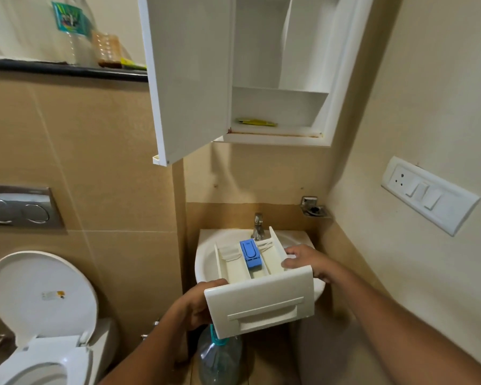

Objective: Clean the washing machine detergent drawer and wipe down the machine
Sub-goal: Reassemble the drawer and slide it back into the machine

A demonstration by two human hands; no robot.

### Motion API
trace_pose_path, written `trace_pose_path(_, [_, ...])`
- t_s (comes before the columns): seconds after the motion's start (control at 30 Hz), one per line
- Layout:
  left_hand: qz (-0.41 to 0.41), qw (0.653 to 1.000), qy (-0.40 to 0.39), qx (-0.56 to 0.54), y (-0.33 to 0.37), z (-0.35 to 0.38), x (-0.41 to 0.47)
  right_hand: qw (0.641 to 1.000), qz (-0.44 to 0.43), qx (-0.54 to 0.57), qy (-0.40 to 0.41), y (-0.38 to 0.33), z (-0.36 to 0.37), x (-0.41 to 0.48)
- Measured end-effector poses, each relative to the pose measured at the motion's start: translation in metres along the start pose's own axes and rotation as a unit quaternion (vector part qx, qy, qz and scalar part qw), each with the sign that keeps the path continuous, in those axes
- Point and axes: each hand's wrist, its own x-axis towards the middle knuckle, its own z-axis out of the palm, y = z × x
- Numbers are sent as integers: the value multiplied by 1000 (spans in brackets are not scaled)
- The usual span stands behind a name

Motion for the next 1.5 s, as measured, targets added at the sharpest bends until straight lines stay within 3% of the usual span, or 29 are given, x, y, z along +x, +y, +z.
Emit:
trace_pose_path(0.37, [10, 995, -97, -12, 13, -11, -26, 1000, 3, -9, 13, -32, -2, -19])
trace_pose_path(0.5, [-9, 996, -84, 6, 13, -14, -27, 999, -5, 11, 32, -30, 3, -25])
trace_pose_path(0.67, [41, 992, -97, 68, 11, -10, -30, 999, 5, 10, 44, -25, 3, -30])
trace_pose_path(0.97, [6, 981, -137, -140, -2, -5, -23, 999, 19, 31, 13, -31, 1, -34])
trace_pose_path(1.07, [22, 975, -147, -164, 0, -8, -22, 992, -2, -111, 57, -59, -11, -35])
trace_pose_path(1.2, [48, 983, -106, -142, 11, -10, -23, 959, -123, -148, 209, -133, -23, -49])
trace_pose_path(1.3, [66, 988, -66, -121, 16, -12, -28, 882, -288, -202, 314, -202, -24, -71])
trace_pose_path(1.4, [89, 989, -40, -113, 17, -17, -32, 791, -430, -239, 364, -262, -12, -99])
trace_pose_path(1.5, [98, 989, -27, -110, 18, -19, -38, 722, -488, -289, 396, -304, 0, -116])
